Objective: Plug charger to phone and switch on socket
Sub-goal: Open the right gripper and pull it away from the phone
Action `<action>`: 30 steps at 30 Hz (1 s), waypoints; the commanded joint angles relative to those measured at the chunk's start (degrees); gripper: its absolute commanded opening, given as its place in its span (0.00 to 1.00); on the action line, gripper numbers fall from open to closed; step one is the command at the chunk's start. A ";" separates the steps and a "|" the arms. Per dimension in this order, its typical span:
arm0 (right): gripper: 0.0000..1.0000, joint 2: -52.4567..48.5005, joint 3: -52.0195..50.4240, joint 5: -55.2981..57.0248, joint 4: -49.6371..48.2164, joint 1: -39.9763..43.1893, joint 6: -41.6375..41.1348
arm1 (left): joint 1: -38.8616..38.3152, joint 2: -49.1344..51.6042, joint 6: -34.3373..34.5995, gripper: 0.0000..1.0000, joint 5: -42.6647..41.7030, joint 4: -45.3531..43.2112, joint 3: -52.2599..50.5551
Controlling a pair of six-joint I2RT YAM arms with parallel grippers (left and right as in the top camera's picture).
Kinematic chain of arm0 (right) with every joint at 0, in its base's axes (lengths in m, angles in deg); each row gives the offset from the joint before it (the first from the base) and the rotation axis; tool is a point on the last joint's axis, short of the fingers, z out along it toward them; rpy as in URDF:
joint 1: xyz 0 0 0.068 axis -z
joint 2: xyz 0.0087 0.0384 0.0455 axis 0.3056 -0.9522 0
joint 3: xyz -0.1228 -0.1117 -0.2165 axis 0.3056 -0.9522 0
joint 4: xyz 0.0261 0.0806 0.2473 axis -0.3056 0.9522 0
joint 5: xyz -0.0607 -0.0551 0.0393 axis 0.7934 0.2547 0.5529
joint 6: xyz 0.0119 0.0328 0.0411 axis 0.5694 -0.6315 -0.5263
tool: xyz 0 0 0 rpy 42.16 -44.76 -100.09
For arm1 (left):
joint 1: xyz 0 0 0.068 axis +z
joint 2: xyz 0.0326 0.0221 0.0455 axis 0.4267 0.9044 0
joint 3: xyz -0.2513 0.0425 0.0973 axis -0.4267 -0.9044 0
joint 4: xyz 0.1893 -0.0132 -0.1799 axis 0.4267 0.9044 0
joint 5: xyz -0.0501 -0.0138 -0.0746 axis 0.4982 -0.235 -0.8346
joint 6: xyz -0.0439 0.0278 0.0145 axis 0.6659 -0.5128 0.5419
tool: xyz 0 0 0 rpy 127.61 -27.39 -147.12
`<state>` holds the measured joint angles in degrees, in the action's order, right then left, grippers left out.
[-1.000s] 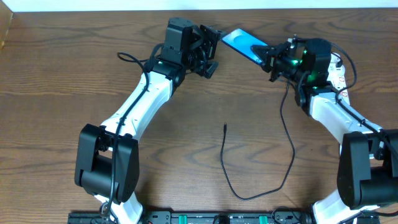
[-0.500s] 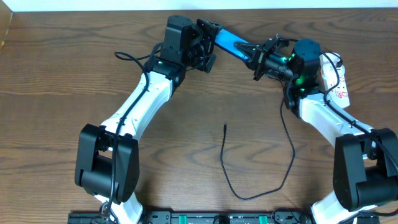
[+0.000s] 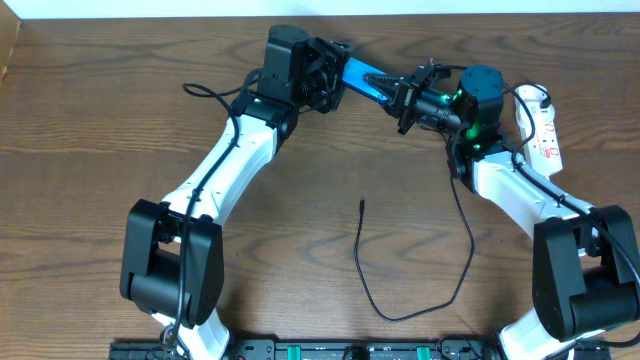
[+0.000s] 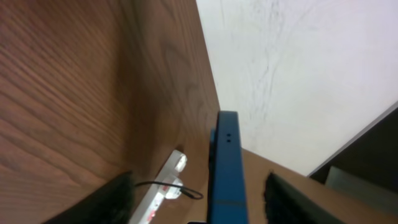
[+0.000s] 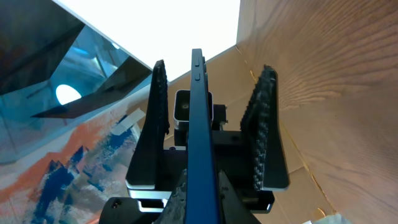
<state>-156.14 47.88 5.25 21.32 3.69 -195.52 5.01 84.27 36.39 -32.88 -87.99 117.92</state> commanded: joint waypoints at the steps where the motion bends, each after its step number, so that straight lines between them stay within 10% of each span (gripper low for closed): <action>1: 0.02 0.52 1.11 -2.01 -0.79 -1.05 -0.46 | 0.31 -1.42 -0.90 0.59 1.20 -0.31 0.26; 6: 0.02 0.52 1.11 -1.99 -0.79 -1.53 -0.46 | 0.31 -1.42 -0.87 0.57 1.22 -0.31 0.26; 15: 0.02 0.52 1.11 -1.95 -0.63 -2.49 -0.46 | 0.31 -1.42 1.97 0.08 1.22 -0.31 0.24; 22: 0.02 0.52 1.11 -1.97 -0.63 -2.49 -0.22 | 0.31 -1.42 1.95 0.08 1.22 -0.31 0.26; 30: 0.79 0.52 1.11 -1.97 -0.66 -2.05 4.50 | 1.27 -1.42 1.92 0.07 2.47 -0.28 0.24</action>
<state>-156.30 47.95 4.42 20.84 1.52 -195.26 5.33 84.22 38.22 -31.30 -87.73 117.90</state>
